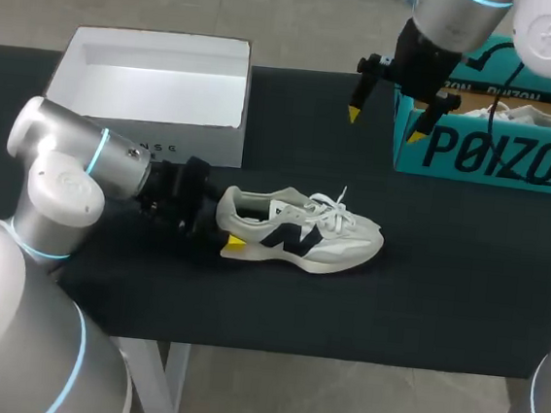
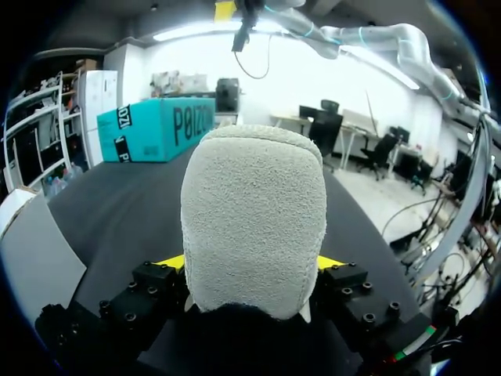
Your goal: Take the shoe out of the shoebox, open the shoe tongue, remove and reinsert the insole, then place the shoe into the shoebox
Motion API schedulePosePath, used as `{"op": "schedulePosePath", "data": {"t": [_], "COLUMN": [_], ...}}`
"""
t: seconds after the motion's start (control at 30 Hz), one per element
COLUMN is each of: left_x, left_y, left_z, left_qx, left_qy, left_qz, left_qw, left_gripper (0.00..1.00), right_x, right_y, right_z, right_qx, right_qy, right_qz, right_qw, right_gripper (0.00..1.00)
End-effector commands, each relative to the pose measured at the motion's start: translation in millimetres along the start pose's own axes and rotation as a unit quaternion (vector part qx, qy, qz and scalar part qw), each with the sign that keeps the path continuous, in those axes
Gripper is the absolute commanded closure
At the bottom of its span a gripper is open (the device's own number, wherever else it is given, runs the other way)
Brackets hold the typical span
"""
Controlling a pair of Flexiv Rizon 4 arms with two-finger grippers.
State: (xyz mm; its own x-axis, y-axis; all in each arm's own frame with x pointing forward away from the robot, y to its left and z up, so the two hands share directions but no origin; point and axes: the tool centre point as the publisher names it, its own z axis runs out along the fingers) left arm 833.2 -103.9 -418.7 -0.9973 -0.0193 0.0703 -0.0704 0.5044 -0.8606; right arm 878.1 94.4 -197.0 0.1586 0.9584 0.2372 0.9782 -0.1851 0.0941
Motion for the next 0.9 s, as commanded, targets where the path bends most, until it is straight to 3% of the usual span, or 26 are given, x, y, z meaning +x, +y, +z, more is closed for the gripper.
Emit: {"op": "schedulePosePath", "data": {"t": [0.03,0.33,0.43,0.57,0.7,0.9], "left_x": [0.0,0.0,0.0,0.0,0.0,0.0], "left_y": [0,0,0,0,0,0], "left_z": [0,0,0,0,0,0], "left_qx": [0.0,0.0,0.0,0.0,0.0,0.0], "left_qy": [-0.001,-0.001,-0.001,-0.001,-0.001,-0.001], "left_qz": [0.0,0.0,0.0,0.0,0.0,0.0], "left_qw": [1.0,1.0,1.0,1.0,1.0,1.0], "left_gripper": [1.0,1.0,1.0,1.0,1.0,1.0], "right_x": [-0.4,-0.4,19.1,37.6,50.0,67.2], "right_y": [0.1,0.1,-6.1,-16.5,-26.0,-39.6], "right_z": [1,1,7,16,25,41], "right_qx": [0.0,0.0,-0.013,-0.044,-0.051,-0.047], "right_qy": [0.001,0.001,-0.076,-0.132,-0.166,-0.174], "right_qz": [0.0,0.0,-0.027,-0.024,-0.004,0.0], "right_qw": [1.0,1.0,0.997,0.99,0.985,0.984], "right_gripper": [0.0,0.0,0.0,0.0,0.0,0.0]}}
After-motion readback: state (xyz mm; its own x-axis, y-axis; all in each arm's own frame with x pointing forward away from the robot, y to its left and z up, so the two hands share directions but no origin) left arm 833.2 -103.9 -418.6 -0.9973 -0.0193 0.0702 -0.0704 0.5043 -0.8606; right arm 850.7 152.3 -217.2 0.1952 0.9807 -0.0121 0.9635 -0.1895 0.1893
